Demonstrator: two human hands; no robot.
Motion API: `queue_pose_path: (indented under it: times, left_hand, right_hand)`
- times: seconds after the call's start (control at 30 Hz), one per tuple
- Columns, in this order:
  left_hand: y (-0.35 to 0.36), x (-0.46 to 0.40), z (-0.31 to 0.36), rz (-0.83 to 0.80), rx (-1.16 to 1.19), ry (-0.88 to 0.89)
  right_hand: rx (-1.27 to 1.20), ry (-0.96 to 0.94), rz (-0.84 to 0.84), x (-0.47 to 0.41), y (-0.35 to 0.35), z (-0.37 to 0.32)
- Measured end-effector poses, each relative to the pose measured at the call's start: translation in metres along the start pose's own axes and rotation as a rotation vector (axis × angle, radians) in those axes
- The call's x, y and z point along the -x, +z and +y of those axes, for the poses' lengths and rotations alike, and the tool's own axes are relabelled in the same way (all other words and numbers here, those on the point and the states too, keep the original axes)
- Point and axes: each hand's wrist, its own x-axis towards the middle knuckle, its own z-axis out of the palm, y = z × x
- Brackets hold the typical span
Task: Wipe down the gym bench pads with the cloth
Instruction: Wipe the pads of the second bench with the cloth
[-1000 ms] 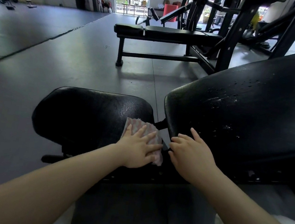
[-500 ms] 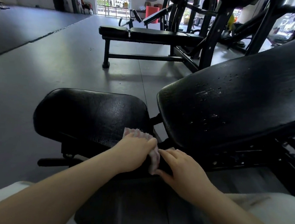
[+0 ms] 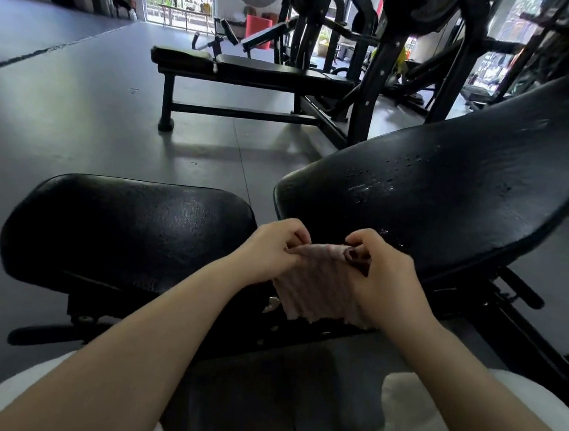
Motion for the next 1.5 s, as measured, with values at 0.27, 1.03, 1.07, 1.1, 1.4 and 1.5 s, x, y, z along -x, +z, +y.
queue_pose_path:
  times: [0.27, 1.03, 1.07, 1.1, 1.4, 1.5]
  left_hand:
    - [0.052, -0.001, 0.003, 0.401, -0.372, -0.229]
    - [0.050, -0.098, -0.030, 0.157, 0.182, -0.567]
    - [0.049, -0.100, -0.032, 0.168, 0.210, -0.563]
    - [0.048, -0.100, -0.033, 0.180, 0.231, -0.555]
    - [0.069, -0.069, -0.028, 0.251, 0.307, -0.482]
    - [0.083, -0.049, -0.022, 0.277, 0.339, -0.460]
  right_hand:
    - [0.534, -0.380, 0.042, -0.015, 0.008, 0.040]
    - [0.466, -0.531, 0.175, -0.003, 0.003, 0.083]
    - [0.469, -0.531, 0.178, -0.002, 0.004, 0.083]
    - [0.470, -0.531, 0.179, -0.002, 0.004, 0.083]
    - [0.455, -0.507, 0.149, -0.001, 0.000, 0.078]
    - [0.448, -0.484, 0.111, 0.001, -0.003, 0.076]
